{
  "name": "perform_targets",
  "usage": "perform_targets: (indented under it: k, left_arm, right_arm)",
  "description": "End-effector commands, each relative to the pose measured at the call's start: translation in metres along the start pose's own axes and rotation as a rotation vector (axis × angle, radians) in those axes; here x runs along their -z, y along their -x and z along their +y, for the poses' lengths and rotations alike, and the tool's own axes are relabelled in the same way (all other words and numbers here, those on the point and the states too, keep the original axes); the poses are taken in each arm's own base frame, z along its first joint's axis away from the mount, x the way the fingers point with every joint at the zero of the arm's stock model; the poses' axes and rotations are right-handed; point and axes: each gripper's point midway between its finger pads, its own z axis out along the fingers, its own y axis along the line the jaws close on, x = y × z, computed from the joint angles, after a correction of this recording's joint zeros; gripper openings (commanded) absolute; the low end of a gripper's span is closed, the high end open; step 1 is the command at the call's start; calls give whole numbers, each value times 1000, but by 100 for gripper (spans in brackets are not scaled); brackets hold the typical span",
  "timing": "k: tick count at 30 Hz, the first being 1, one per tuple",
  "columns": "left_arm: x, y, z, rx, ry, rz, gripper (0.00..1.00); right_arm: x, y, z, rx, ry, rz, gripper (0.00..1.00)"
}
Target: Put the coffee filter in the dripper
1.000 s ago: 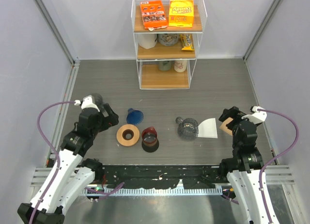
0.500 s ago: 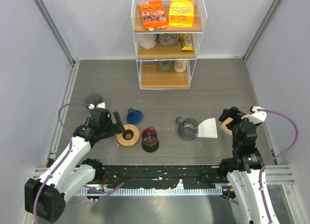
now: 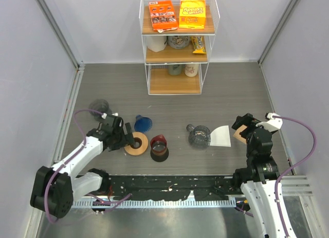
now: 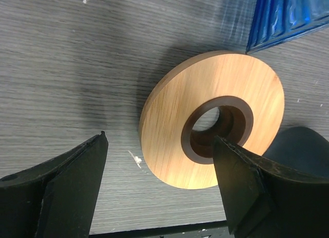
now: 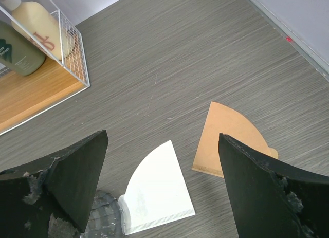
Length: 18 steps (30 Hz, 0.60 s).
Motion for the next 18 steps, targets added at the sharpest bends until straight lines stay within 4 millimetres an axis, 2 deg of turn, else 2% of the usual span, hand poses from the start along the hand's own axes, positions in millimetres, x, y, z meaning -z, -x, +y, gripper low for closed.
perform_targets:
  k: [1,8,18]
  left_arm:
    - [-6,6,-10,-17,-33,4,87]
    - [-15,1,-9,-19,-2,33,76]
    - [-22,7,2,-50,139,18,66]
  right_arm:
    - [-2,6,3,-10,12,-29,95]
    - [-3,5,3,-8,7,-25,95]
    - [-6,1,5,-6,11,0,95]
